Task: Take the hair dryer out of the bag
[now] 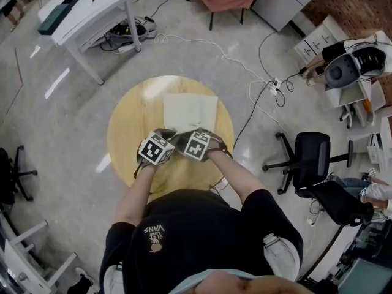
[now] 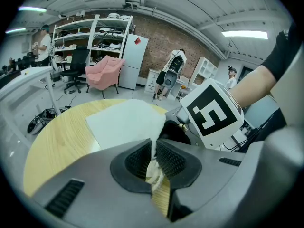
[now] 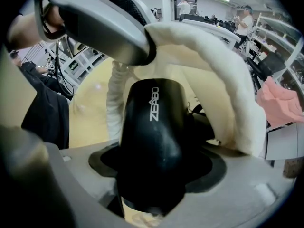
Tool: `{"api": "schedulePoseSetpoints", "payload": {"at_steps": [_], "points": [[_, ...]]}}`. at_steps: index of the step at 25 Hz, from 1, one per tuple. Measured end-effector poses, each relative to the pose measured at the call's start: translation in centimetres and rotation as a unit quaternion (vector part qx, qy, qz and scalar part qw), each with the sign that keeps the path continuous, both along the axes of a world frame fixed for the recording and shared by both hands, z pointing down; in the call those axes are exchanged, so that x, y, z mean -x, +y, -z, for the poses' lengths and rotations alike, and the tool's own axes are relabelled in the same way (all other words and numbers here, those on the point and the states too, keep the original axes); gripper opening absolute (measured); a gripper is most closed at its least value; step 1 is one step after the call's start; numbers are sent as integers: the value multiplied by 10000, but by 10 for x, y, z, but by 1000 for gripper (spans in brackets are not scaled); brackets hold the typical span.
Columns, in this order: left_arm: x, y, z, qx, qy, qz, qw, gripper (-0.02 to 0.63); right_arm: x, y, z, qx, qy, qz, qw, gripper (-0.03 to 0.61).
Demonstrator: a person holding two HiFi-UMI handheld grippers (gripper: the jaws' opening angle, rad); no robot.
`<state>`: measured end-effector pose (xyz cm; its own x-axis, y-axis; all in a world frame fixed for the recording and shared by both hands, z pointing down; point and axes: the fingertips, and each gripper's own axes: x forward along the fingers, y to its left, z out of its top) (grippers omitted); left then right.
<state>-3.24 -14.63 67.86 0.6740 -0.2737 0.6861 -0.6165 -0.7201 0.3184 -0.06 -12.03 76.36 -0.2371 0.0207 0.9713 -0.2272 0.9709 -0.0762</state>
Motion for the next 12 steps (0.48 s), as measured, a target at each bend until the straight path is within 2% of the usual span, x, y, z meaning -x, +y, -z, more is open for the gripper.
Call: {"api": "schedulePoseSetpoints", "payload": {"at_steps": [8, 12], "points": [[7, -1, -6, 3, -120, 27, 9999, 41, 4, -2, -2, 59, 9, 65, 10000, 359], [7, -1, -7, -6, -197, 3, 9998, 41, 2, -3, 2, 44, -142, 95, 9998, 356]]}}
